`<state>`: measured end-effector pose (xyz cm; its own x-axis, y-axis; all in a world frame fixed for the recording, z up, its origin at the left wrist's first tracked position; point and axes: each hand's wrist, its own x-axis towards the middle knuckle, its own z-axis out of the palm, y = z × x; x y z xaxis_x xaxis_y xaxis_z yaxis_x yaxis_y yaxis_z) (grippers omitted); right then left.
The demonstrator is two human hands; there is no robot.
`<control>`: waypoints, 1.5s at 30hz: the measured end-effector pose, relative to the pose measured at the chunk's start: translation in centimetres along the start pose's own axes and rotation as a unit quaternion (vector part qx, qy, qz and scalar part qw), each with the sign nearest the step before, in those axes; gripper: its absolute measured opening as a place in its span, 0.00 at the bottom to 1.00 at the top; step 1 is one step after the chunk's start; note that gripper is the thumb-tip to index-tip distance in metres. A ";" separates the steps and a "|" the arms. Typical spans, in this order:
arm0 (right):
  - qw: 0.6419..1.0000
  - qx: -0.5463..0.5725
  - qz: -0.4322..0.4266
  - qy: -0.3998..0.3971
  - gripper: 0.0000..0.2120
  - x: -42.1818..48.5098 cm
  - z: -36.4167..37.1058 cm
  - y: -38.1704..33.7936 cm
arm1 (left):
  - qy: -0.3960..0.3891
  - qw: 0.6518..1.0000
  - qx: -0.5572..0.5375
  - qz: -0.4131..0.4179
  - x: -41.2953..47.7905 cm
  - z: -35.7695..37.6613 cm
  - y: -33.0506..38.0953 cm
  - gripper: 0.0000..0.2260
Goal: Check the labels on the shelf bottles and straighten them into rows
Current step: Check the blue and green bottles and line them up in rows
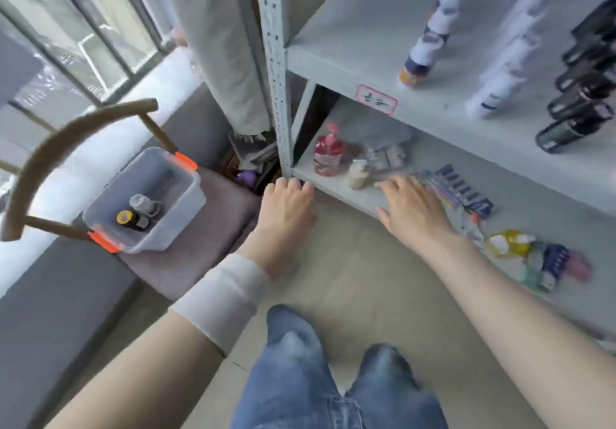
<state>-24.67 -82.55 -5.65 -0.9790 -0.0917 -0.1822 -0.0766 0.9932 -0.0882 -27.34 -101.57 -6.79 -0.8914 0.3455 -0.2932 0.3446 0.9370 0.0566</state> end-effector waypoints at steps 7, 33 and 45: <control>0.994 0.018 0.093 0.051 0.18 -13.1 -2.0 17.0 | 0.038 0.992 0.025 0.117 0.2 -3.3 22.3 0.20; 0.921 0.008 0.380 0.090 0.19 -32.0 -10.2 57.2 | 0.090 0.903 0.033 0.418 8.9 -10.5 71.0 0.19; 0.976 -0.020 0.213 0.037 0.16 -30.0 -9.5 68.5 | 0.062 0.963 -0.017 0.263 11.6 -8.4 76.7 0.23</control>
<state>-2.30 -11.12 3.08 -0.9347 0.3335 -0.1227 0.3338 0.9425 0.0189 -13.70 -25.27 2.12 -0.6252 0.7741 -0.0993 0.7501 0.6311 0.1979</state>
